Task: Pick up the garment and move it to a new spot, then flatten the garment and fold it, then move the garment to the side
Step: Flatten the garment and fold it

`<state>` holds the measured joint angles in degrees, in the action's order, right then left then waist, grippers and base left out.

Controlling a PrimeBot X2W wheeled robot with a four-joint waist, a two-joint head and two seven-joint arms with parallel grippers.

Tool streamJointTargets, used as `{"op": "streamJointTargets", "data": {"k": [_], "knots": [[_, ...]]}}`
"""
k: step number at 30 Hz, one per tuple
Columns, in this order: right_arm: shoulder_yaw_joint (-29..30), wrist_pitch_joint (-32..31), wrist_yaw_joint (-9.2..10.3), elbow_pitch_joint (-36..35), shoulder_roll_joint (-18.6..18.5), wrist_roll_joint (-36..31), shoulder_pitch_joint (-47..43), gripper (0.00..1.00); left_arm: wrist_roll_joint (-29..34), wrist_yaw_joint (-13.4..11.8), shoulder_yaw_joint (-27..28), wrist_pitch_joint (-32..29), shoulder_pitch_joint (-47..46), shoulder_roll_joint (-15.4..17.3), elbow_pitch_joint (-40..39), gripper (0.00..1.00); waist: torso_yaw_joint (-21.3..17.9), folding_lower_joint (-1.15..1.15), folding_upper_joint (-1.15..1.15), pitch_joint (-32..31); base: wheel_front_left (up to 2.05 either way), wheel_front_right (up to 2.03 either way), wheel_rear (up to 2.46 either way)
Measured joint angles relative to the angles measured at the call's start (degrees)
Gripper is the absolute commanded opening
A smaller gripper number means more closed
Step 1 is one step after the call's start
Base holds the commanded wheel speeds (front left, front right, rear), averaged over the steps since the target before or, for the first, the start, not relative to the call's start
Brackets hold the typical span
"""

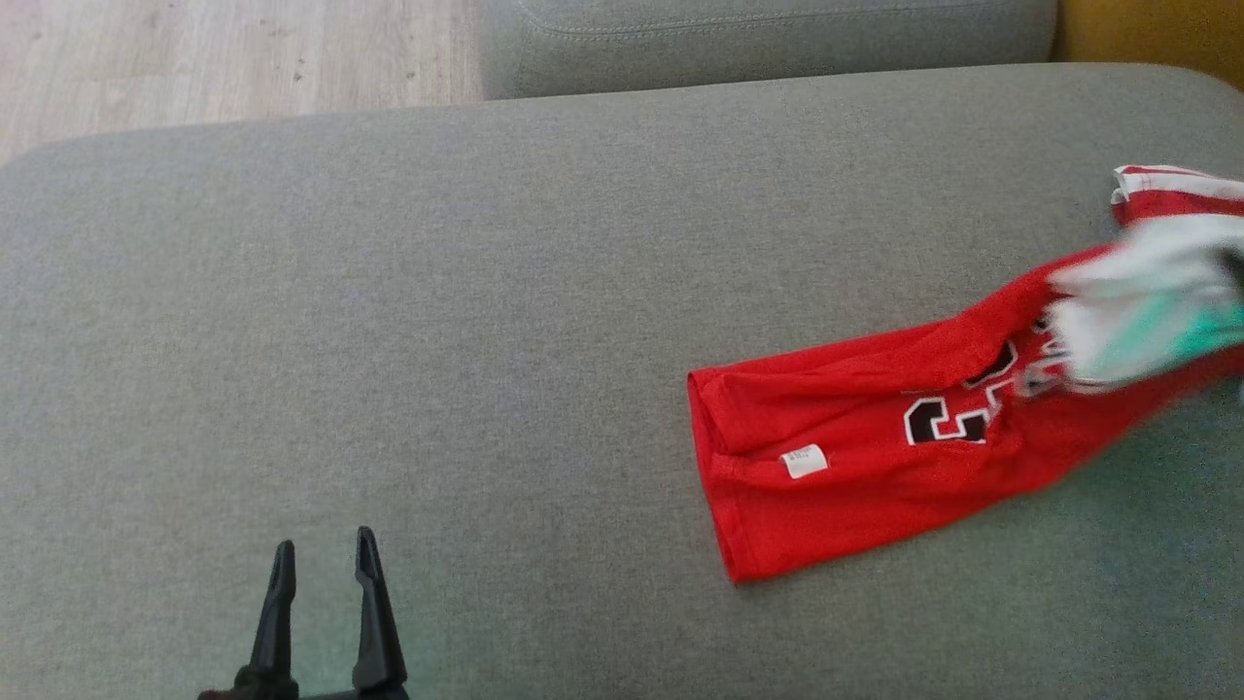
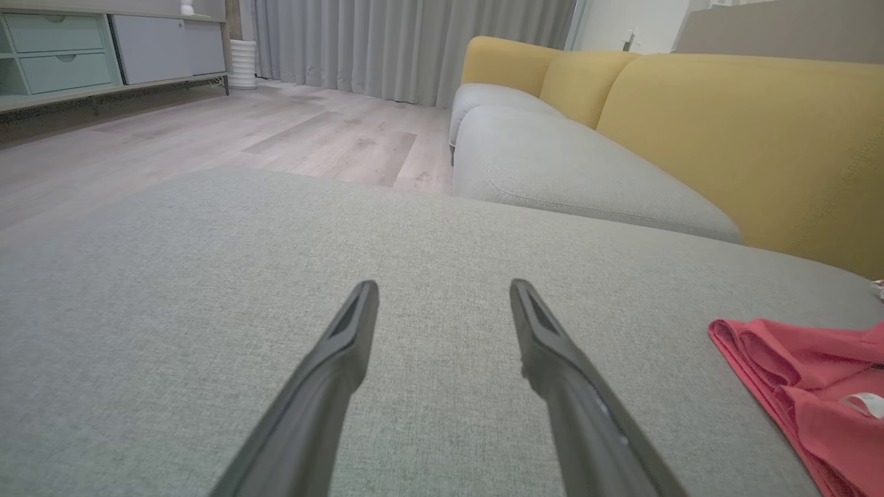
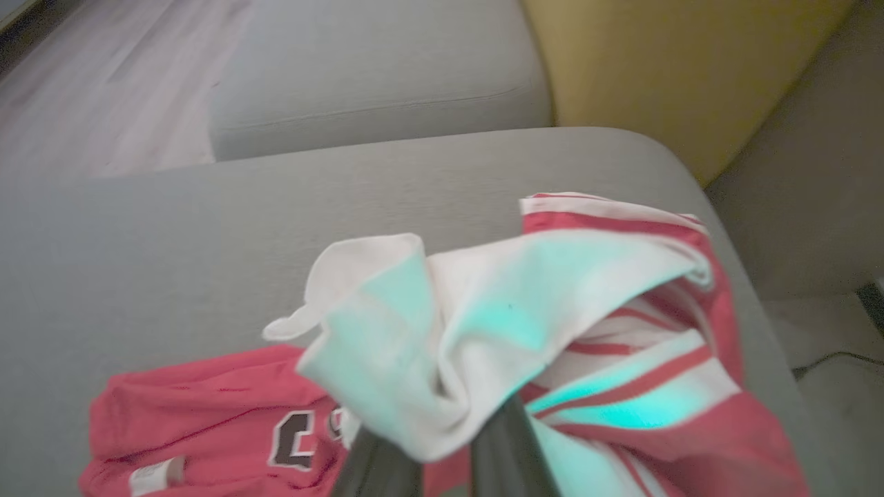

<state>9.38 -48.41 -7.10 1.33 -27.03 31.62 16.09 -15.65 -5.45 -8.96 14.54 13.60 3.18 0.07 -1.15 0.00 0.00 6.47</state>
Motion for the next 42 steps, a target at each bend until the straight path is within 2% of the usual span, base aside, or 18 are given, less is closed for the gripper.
{"op": "streamJointTargets", "data": {"k": [4,8,13,18,25,34,42], "knots": [[-10.55,-1.14,0.00,-4.61,3.43,3.02,1.13,0.00,0.01,0.51,-0.25,0.00,-0.11,0.00,0.89,1.00,0.16,0.00,0.00,0.13,0.00,0.00,0.00],[-19.67,-3.13,0.00,-5.37,5.60,4.37,0.66,0.00,0.02,0.99,-0.71,0.00,-0.24,0.00,1.78,1.00,1.13,0.00,0.00,0.10,0.00,0.00,0.00],[-27.09,-4.47,0.00,-5.05,6.60,5.64,-4.33,0.00,0.03,1.35,-1.08,0.00,-0.31,0.00,2.61,1.00,3.00,0.00,0.00,-0.35,0.00,0.00,0.00],[-27.88,-4.20,0.00,-4.74,6.84,5.77,-7.05,0.00,0.07,1.34,-1.07,0.00,-0.24,0.01,2.93,1.00,3.79,0.00,0.00,-1.07,0.00,0.00,0.00],[-29.71,-4.55,0.00,-5.83,6.52,5.68,-6.93,0.00,0.05,1.33,-1.07,0.00,-0.14,0.01,3.14,1.00,2.98,0.00,0.00,-1.40,0.00,0.00,0.00],[-28.09,-5.05,0.01,-7.40,2.77,5.15,-5.37,0.00,0.00,0.91,-1.67,0.00,-0.13,0.01,3.35,1.00,1.74,0.00,0.00,-1.48,0.00,0.00,0.00],[-33.21,-5.04,0.00,-5.42,4.57,3.12,-3.19,0.00,-0.44,0.91,-2.46,0.00,-0.32,0.01,3.45,1.00,1.52,0.00,0.00,-0.67,0.00,0.00,0.00]]}}
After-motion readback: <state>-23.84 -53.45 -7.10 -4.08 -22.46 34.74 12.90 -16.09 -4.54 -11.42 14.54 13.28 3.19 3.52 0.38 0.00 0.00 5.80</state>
